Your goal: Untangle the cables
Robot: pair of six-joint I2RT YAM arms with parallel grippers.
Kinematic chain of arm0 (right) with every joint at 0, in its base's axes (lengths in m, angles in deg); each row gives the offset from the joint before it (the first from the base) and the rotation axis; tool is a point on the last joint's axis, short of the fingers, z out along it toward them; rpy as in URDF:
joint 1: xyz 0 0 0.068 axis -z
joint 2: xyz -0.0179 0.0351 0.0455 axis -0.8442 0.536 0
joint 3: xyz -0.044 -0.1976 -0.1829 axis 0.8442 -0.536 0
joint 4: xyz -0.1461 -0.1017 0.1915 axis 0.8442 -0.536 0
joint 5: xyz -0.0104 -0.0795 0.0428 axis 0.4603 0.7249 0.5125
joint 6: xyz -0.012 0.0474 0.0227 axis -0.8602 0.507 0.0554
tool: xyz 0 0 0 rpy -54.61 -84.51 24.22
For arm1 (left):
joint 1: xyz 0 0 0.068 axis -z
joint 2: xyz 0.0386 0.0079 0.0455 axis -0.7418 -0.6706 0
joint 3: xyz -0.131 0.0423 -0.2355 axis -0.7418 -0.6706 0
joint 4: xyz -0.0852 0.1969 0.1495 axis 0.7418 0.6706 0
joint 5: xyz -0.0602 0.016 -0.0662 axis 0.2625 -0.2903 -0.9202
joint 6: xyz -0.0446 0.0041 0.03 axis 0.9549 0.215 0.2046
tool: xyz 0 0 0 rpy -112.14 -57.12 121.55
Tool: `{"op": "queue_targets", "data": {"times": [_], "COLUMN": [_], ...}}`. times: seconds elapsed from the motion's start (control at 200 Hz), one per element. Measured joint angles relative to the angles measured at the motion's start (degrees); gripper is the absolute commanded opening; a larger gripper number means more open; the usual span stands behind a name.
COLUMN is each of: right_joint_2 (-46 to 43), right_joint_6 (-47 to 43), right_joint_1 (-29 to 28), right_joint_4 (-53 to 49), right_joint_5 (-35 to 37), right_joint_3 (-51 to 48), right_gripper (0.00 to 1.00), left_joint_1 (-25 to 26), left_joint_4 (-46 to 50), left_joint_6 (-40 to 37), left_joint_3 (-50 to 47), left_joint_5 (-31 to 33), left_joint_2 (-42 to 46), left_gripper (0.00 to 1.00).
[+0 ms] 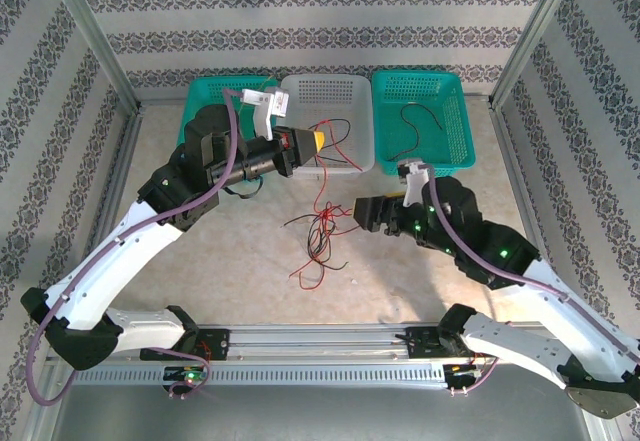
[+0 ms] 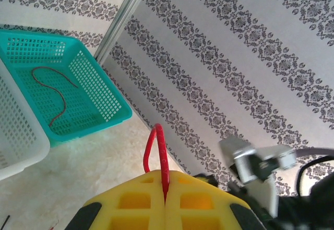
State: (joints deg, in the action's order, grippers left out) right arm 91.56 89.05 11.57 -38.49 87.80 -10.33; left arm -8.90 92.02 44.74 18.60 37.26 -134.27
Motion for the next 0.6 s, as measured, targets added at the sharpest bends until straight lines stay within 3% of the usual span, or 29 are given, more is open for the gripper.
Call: {"op": "queue_targets", "data": {"times": [0.2,0.38,0.525,0.605], "right_joint_2": [4.48,10.67,13.99,14.71], "right_joint_6": [-4.61,-8.09,-10.14,-11.43], "right_joint_1": [0.00,1.57,3.21,3.78], "right_joint_4": [0.46,0.02,-0.74,-1.46], "right_joint_5": [-0.52,-2.23,-3.72,-4.07], "right_joint_3": [8.07,12.35,14.16,15.26], "right_gripper": [0.74,0.58,0.34,0.14], "left_joint_1": [-0.11,-0.11,-0.11,-0.11], "left_joint_4": [0.04,0.04,0.83,2.56], "left_joint_6": [-0.02,-0.07,-0.50,-1.40], "left_joint_3": [-0.39,-0.39,-0.20,0.66], "left_joint_5": [-1.64,-4.28,-6.23,-6.84], "left_joint_2": [-0.52,-0.98,-1.46,-2.25], "left_gripper": [0.00,0.00,0.00,0.00]}}
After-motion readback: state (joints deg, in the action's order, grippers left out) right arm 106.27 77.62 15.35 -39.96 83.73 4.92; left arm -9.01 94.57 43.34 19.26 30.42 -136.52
